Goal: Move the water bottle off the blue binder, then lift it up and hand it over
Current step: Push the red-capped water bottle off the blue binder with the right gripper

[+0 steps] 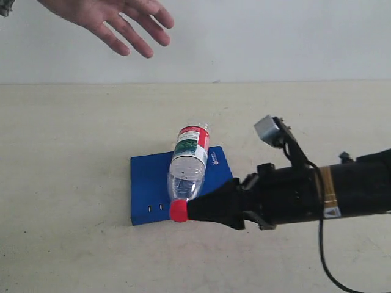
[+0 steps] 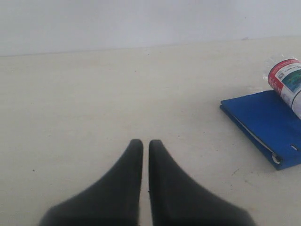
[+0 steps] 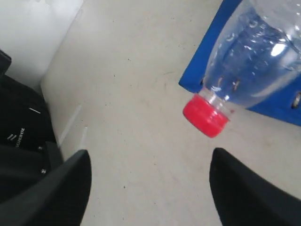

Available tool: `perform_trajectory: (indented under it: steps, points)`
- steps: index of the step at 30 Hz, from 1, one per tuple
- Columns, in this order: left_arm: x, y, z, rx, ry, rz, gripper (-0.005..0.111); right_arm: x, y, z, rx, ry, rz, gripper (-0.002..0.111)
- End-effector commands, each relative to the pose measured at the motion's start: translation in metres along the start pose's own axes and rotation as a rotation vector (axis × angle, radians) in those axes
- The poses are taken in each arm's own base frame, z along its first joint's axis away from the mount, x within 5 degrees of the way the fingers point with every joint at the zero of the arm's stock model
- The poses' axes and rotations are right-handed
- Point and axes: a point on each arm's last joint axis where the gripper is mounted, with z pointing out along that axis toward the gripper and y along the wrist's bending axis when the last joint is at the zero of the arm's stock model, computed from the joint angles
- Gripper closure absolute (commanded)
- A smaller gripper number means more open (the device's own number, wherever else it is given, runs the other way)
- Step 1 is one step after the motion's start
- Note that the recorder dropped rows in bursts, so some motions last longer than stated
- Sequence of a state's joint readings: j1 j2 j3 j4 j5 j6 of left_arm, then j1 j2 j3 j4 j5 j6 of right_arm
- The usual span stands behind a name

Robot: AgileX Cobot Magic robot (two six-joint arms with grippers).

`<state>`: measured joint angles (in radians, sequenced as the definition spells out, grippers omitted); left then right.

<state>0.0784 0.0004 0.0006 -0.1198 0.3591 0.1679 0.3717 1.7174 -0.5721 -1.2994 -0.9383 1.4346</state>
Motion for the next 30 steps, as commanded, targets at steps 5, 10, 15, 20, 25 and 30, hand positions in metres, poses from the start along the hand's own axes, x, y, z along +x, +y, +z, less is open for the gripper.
perform_trajectory:
  steps: [5, 10, 15, 20, 25, 30]
  points:
    - [0.0, 0.0, 0.0, 0.005, -0.004, 0.012, 0.102, -0.025, -0.022, 0.041, -0.009, 0.028, 0.188, 0.045]
    - [0.0, 0.0, 0.0, 0.005, -0.004, 0.012, 0.102, -0.018, -0.025, 0.045, -0.034, 0.081, 0.259, 0.045]
    - [0.0, 0.0, 0.0, 0.005, -0.004, 0.012, 0.102, -0.018, -0.026, 0.045, -0.031, 0.077, 0.282, 0.045]
    - [0.0, 0.0, 0.0, 0.005, -0.004, 0.012, 0.102, -0.008, -0.038, 0.052, -0.015, 0.109, 0.336, 0.045]
    - [0.0, 0.0, 0.0, 0.005, -0.004, 0.012, 0.102, -0.008, -0.043, 0.055, -0.008, 0.072, 0.372, 0.045]
    - [0.0, 0.0, 0.0, 0.005, -0.004, 0.012, 0.102, -0.01, -0.047, 0.058, -0.024, 0.03, 0.405, 0.045]
